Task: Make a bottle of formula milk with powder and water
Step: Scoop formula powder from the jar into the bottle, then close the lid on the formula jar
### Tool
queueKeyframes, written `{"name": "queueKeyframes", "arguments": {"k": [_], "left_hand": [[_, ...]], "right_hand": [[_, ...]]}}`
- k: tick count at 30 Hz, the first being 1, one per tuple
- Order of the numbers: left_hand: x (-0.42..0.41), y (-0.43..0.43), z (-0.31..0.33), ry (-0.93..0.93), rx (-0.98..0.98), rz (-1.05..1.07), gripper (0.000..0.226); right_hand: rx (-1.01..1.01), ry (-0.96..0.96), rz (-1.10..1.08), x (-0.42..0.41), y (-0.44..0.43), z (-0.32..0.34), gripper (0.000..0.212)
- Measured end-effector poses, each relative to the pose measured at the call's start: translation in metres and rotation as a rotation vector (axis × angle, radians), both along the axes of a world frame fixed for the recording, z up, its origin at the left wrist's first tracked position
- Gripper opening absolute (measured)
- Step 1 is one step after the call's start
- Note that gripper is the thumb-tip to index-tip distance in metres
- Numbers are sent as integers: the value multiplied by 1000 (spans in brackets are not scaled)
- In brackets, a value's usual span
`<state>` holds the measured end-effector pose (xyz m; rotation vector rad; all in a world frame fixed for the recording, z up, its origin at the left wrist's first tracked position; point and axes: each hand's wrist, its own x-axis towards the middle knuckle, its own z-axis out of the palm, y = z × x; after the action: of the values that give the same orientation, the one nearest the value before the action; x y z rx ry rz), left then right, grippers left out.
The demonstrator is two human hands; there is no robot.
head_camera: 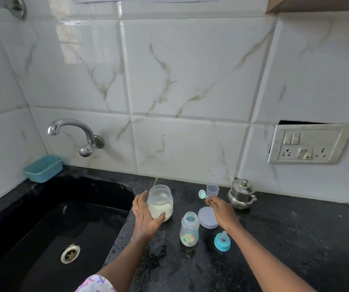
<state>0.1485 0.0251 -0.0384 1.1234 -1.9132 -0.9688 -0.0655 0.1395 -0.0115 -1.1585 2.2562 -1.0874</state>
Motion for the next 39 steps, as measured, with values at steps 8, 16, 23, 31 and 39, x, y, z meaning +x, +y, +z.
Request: {"name": "queueKeyframes", "arguments": {"k": [8,16,23,31,39], "left_hand": [[-15,-27,2,-8,105,0,110],[-19,-36,-5,17,174,-22,88],[-20,-35,-8,82,252,-45,88],[-19,-39,-9,30,324,-61,86],[-15,-39,-6,82,373,-129,85]], "right_hand": [[410,241,277,-9,-22,-18,77],[479,227,218,-16,-34,-27,87],[105,-61,0,9,-70,16,70],[91,133,365,92,-128,51,68],[234,335,470,96,-136,43,74]]}}
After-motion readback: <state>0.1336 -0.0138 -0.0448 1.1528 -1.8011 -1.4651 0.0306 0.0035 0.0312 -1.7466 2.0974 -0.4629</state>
